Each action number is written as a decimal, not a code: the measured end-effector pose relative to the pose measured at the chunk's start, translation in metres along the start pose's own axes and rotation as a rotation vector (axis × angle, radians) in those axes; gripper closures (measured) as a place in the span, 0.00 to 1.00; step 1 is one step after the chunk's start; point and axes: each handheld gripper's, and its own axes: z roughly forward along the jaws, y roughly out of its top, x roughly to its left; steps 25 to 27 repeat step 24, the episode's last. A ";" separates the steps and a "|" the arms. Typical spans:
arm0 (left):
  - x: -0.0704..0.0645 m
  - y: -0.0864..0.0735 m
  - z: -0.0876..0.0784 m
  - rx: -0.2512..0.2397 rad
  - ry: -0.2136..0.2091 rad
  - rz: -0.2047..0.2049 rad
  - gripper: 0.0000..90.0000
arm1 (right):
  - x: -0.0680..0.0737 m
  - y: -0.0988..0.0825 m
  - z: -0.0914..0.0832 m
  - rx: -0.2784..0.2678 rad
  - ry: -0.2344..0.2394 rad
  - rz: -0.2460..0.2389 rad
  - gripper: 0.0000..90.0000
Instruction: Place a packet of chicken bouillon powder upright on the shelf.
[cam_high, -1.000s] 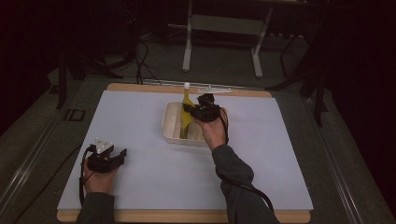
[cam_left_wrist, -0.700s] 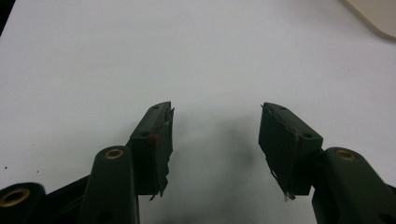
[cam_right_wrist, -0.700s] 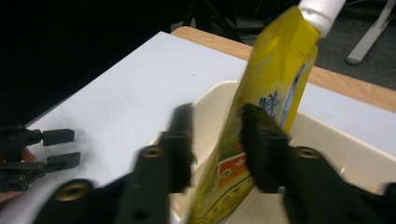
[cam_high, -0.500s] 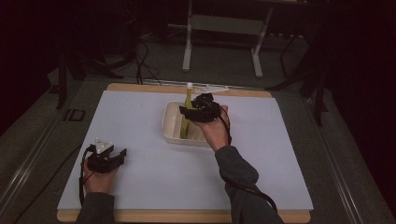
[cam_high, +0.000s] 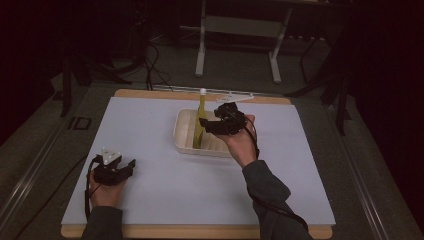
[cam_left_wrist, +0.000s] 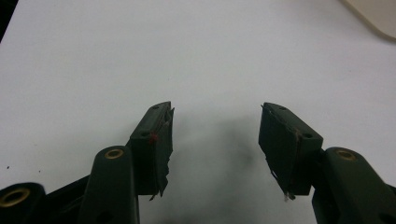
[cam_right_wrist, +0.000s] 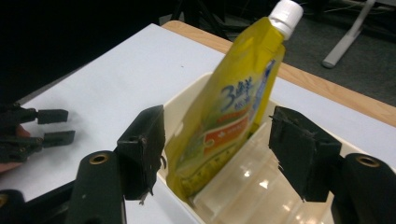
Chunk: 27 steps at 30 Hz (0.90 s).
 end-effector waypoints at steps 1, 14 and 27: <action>0.000 0.000 0.000 0.001 0.000 0.001 0.49 | 0.000 -0.001 -0.003 0.003 -0.007 -0.007 0.40; 0.000 0.000 0.000 0.003 0.002 0.001 0.49 | 0.006 -0.029 -0.023 0.065 -0.034 -0.037 0.44; 0.001 0.000 0.001 0.016 0.026 -0.023 0.49 | 0.006 -0.081 -0.023 0.098 -0.008 0.019 0.44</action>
